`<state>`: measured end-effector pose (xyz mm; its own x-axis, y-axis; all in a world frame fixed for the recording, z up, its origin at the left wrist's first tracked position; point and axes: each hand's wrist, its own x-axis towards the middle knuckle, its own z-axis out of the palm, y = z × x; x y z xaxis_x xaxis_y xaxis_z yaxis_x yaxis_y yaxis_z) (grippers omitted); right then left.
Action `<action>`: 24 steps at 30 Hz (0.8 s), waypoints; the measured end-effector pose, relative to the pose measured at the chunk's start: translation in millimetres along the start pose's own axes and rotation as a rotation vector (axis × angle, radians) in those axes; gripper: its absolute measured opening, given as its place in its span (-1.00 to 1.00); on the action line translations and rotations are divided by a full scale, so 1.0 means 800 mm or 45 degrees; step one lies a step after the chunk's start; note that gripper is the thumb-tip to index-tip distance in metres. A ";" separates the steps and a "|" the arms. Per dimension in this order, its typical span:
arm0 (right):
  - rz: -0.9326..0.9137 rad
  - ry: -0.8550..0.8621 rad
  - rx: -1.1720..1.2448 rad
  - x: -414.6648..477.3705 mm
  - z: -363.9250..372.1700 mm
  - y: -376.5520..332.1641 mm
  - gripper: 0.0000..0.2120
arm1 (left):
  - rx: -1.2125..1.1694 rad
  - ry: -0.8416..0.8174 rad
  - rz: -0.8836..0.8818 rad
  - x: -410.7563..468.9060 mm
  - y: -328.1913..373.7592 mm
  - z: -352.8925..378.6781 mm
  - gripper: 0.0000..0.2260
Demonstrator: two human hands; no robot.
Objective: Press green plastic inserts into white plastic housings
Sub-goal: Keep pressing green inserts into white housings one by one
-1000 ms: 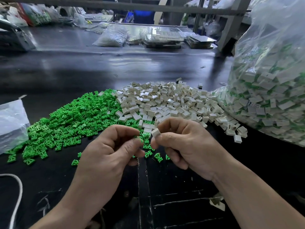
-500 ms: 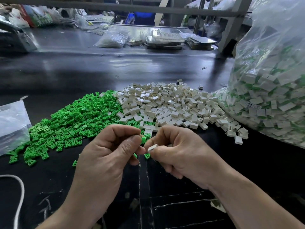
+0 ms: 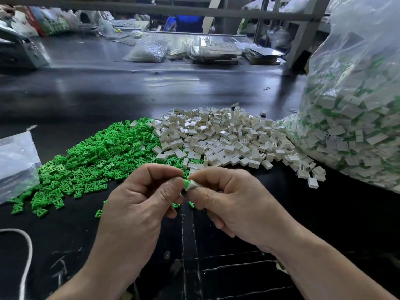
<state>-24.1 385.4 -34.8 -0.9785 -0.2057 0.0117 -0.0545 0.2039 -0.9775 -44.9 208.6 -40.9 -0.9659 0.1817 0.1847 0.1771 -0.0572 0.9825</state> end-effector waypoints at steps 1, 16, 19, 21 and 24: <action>-0.015 0.005 0.010 0.000 0.000 0.001 -0.93 | 0.006 0.004 -0.004 0.000 -0.001 0.000 -0.88; 0.098 0.007 0.264 0.000 -0.001 0.000 -0.88 | -0.196 -0.014 -0.092 0.000 -0.009 0.002 -0.81; 0.097 -0.018 0.262 -0.001 0.000 -0.001 -0.86 | -0.199 0.029 -0.088 -0.002 -0.010 0.004 -0.78; 0.076 0.003 0.277 -0.001 0.003 -0.001 -0.85 | -0.231 0.050 -0.084 -0.002 -0.010 0.006 -0.79; 0.034 0.073 0.348 -0.002 0.012 0.000 -0.83 | -0.332 0.026 -0.093 0.000 -0.011 0.006 -0.81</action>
<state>-20.7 376.2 -36.9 -0.9890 -0.1475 -0.0105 0.0193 -0.0586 -0.9981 -45.3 214.0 -49.7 -0.9783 0.1752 0.1108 0.0550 -0.2962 0.9535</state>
